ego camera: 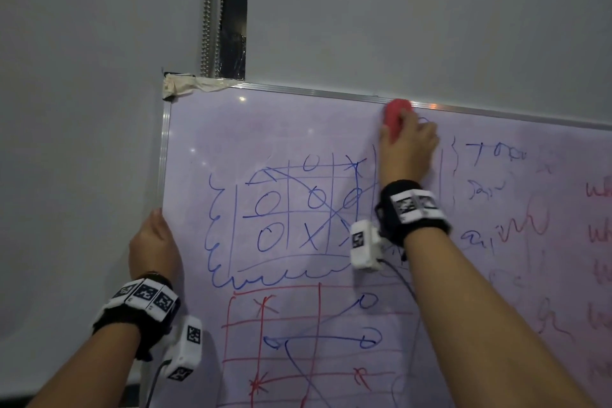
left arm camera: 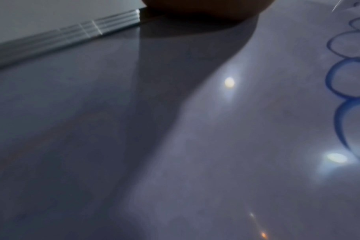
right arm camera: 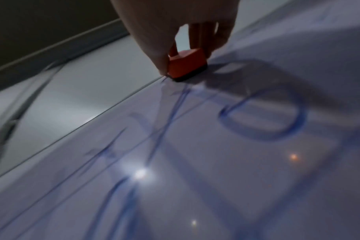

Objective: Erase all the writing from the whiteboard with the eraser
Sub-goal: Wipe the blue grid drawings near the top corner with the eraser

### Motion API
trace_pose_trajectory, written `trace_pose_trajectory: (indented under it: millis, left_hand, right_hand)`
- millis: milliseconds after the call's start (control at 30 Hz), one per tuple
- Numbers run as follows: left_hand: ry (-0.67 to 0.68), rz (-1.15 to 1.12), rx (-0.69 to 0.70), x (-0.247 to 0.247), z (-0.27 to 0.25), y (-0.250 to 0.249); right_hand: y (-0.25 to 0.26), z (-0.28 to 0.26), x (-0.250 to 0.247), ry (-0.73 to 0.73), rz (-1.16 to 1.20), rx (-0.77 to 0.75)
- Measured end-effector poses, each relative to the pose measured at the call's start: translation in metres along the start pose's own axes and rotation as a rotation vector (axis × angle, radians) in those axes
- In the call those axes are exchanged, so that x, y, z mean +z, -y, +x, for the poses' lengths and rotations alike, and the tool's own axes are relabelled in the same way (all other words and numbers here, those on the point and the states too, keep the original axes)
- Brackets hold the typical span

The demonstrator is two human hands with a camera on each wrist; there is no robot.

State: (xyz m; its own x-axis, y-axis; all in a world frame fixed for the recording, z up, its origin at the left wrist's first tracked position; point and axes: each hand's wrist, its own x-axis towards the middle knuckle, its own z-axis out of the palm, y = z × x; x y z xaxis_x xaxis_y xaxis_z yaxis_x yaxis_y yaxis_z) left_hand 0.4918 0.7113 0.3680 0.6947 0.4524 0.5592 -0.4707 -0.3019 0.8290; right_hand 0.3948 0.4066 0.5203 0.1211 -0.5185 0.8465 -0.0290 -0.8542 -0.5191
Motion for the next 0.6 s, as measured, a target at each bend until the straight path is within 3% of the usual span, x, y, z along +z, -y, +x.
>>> trace_pose_trajectory:
  millis: [133,200,267,333,433,467,533,600]
  left_hand:
    - [0.012,-0.033,-0.015,-0.002,-0.002,-0.003]
    - [0.024,-0.050,-0.024,-0.004,-0.004,-0.004]
    - [0.033,-0.055,-0.030,-0.005,-0.005,-0.005]
    - [0.028,-0.058,-0.037,-0.004,-0.003,-0.006]
    - [0.036,-0.045,-0.035,-0.004,-0.001,-0.004]
    - [0.043,-0.042,-0.034,-0.004,-0.001,-0.003]
    - [0.054,-0.042,-0.033,-0.006,0.000,-0.004]
    - [0.063,-0.048,-0.030,-0.007,-0.001,-0.005]
  right_hand:
    - [0.059,-0.054,0.025,0.149,-0.031,-0.465]
    - [0.066,-0.073,0.029,0.193,0.022,-0.766]
    - [0.058,-0.070,0.030,0.157,-0.024,-0.967]
    - [0.051,-0.054,0.024,0.124,-0.057,-0.922]
    - [0.063,-0.049,0.027,0.099,0.012,-0.489]
    - [0.072,-0.060,0.031,0.102,0.039,-0.427]
    - [0.088,-0.093,0.039,0.175,0.126,-0.531]
    - [0.085,-0.123,0.051,0.239,0.117,-0.910]
